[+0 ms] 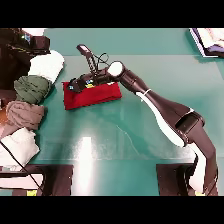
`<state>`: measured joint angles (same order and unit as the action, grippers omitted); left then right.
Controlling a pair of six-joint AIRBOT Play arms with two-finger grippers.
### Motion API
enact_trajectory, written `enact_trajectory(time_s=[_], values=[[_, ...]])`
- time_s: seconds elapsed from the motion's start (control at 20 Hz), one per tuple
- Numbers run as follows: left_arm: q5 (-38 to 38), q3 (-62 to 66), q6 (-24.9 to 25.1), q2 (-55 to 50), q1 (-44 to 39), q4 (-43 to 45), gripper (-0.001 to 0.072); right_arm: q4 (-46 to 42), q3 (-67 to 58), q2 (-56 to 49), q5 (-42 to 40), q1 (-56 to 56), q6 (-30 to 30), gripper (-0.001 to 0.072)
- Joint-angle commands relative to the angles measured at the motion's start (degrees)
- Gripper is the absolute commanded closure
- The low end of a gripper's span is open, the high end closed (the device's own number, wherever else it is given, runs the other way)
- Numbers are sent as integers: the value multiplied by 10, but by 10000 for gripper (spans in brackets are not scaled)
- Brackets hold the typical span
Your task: Fold the shirts.
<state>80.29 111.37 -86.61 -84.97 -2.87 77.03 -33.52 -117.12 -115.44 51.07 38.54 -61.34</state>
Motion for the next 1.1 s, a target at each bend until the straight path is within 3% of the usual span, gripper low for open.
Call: enact_trajectory(time_s=[0.0, 0.25, 0.3, 0.35, 0.45, 1.05], values=[[18, 0, 1, 1, 0, 0, 683, -59, 6, 30, 60, -35, 1, 179], [29, 0, 1, 1, 0, -3, 683, -70, 105, 76, 155, -203, -59, 169], [29, 0, 1, 1, 0, -5, 683, -70, 121, 72, 167, -235, -65, 56], [29, 0, 1, 1, 0, -10, 683, -69, 132, 64, 181, -260, -74, 16], [29, 0, 1, 1, 0, -12, 683, -64, 143, 38, 200, -301, -104, 16], [29, 0, 1, 1, 0, -12, 683, 40, 116, -86, 166, -252, -118, 21]])
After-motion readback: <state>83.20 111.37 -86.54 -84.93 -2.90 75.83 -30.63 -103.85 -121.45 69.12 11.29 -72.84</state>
